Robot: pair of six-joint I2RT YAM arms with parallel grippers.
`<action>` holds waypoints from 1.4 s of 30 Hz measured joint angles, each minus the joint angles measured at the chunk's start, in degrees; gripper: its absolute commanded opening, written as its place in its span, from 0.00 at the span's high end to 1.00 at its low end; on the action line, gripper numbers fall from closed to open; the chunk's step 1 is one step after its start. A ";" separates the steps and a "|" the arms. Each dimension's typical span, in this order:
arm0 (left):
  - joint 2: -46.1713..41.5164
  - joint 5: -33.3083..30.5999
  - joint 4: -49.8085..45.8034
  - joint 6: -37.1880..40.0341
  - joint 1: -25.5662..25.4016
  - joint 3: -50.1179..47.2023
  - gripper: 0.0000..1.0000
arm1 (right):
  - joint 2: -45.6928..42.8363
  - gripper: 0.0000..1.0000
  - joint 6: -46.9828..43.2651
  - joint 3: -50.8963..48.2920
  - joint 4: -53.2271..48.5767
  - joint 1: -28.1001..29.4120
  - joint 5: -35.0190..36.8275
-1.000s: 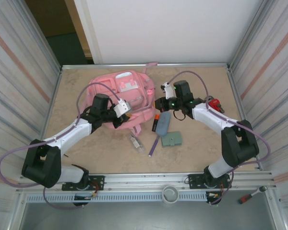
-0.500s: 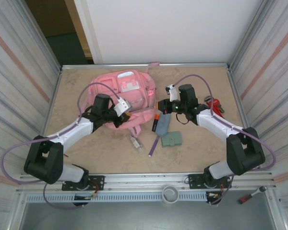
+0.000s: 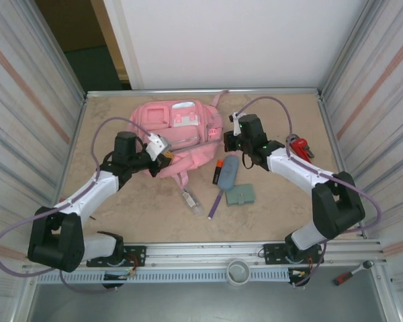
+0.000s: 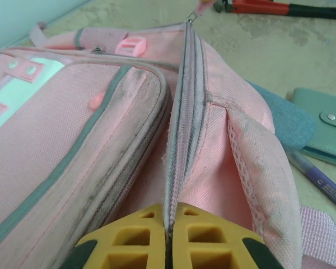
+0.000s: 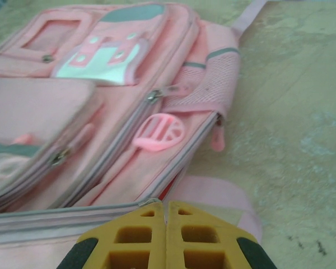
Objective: Pack the student bag
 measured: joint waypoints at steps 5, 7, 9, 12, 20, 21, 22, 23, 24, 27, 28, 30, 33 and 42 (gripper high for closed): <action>-1.38 -0.39 1.60 -1.22 0.44 -1.31 1.00 | 5.55 1.00 -0.79 2.99 1.09 -1.88 1.38; -2.01 -0.63 2.36 -1.77 0.55 -1.92 1.00 | 7.96 1.00 -0.76 4.37 1.38 -2.84 0.98; -2.58 -0.79 2.78 -2.21 0.87 -2.36 1.00 | 10.45 1.00 -0.76 6.01 1.77 -3.85 0.24; -3.32 -0.76 3.74 -2.86 1.44 -2.82 1.00 | 14.21 1.00 -0.70 8.48 2.45 -5.16 -1.07; -3.50 -0.48 4.20 -3.48 1.84 -3.08 1.00 | 22.69 1.00 0.83 15.04 3.26 -7.19 -4.35; -3.48 -0.44 4.22 -3.54 1.84 -3.08 1.00 | 22.95 1.00 0.96 15.41 3.28 -7.34 -4.96; -3.39 -0.33 4.24 -3.74 1.84 -3.08 1.00 | 23.17 1.00 1.01 15.80 3.30 -7.54 -5.57; -3.21 -0.31 4.35 -4.13 1.81 -3.08 1.00 | 23.45 1.00 1.01 16.33 3.30 -7.82 -6.54; -2.97 -0.33 4.61 -4.50 1.79 -3.08 1.00 | 23.69 1.00 1.01 16.79 3.28 -8.11 -7.48; -1.18 -1.64 5.40 -5.64 0.66 -2.67 1.00 | 24.44 0.86 0.94 18.34 2.71 -9.29 -10.54; -0.15 -2.80 5.53 -6.29 -0.35 -2.27 1.00 | 24.70 0.81 0.87 19.10 2.03 -9.75 -11.06; 2.23 -5.22 5.70 -7.76 -2.27 -1.05 1.00 | 24.87 0.67 0.85 20.11 0.48 -10.78 -11.13; 6.91 -8.63 6.99 -10.43 -4.79 1.25 1.00 | 23.89 0.56 0.72 20.52 -2.62 -12.41 -10.62; 20.35 -11.78 9.33 -11.78 -13.05 10.19 0.95 | 3.89 0.49 1.95 7.78 -8.83 -11.98 -5.97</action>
